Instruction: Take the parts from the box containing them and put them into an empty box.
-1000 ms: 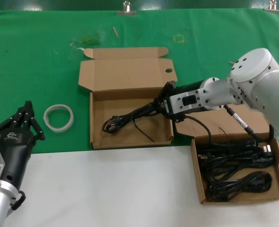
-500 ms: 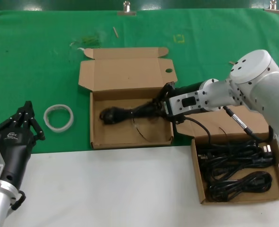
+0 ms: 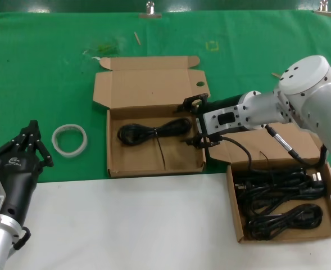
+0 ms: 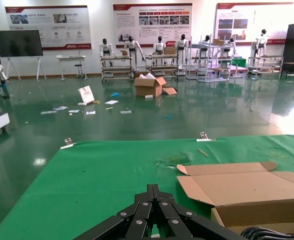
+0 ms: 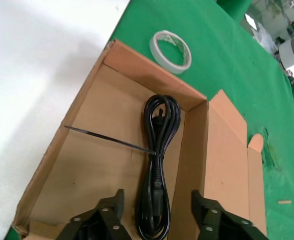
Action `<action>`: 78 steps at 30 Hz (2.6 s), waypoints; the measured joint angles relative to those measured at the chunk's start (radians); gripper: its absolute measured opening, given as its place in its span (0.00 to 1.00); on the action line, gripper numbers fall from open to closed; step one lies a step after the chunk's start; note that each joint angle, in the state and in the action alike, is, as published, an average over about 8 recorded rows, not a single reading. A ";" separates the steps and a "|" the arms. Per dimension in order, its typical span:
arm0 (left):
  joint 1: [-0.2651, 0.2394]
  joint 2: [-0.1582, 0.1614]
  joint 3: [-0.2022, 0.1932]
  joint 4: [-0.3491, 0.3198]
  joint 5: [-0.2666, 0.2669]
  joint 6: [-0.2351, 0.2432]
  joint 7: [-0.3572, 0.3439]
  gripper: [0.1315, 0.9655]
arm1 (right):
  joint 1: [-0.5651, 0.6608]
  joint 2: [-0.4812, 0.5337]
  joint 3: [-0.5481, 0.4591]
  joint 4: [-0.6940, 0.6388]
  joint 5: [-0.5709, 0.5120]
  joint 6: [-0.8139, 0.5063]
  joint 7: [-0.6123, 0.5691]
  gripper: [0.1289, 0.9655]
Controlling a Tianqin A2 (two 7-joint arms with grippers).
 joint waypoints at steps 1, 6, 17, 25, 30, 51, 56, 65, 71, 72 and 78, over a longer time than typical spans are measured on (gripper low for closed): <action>0.000 0.000 0.000 0.000 0.000 0.000 0.000 0.01 | 0.000 0.003 0.002 0.002 0.002 -0.008 -0.004 0.28; 0.000 0.000 0.000 0.000 0.000 0.000 0.000 0.01 | -0.005 0.018 0.012 0.016 0.013 -0.051 -0.020 0.42; 0.000 0.000 0.000 0.000 0.000 0.000 0.000 0.01 | -0.044 0.079 0.035 0.128 0.046 -0.133 0.004 0.71; 0.000 0.000 0.000 0.000 0.000 0.000 0.000 0.01 | -0.064 0.105 0.040 0.189 0.057 -0.151 0.035 0.86; 0.000 0.000 0.000 0.000 0.000 0.000 0.000 0.01 | -0.068 0.105 0.041 0.194 0.058 -0.149 0.038 0.93; 0.000 0.000 0.000 0.000 0.000 0.000 0.000 0.21 | -0.337 0.135 0.132 0.500 0.142 0.059 0.251 1.00; 0.000 0.000 0.000 0.000 0.000 0.000 0.000 0.32 | -0.419 0.144 0.160 0.593 0.167 0.121 0.315 1.00; 0.000 0.000 0.000 0.000 0.000 0.000 0.000 0.56 | -0.564 0.160 0.209 0.758 0.212 0.233 0.430 1.00; 0.000 0.000 0.000 0.000 0.000 0.000 0.000 0.73 | -0.662 0.171 0.242 0.870 0.242 0.309 0.508 1.00; 0.000 0.000 0.000 0.000 0.000 0.000 0.000 0.76 | -0.679 0.172 0.248 0.889 0.248 0.322 0.521 1.00; 0.000 0.000 0.000 0.000 0.000 0.000 0.001 0.87 | -0.778 0.183 0.281 1.001 0.278 0.397 0.598 1.00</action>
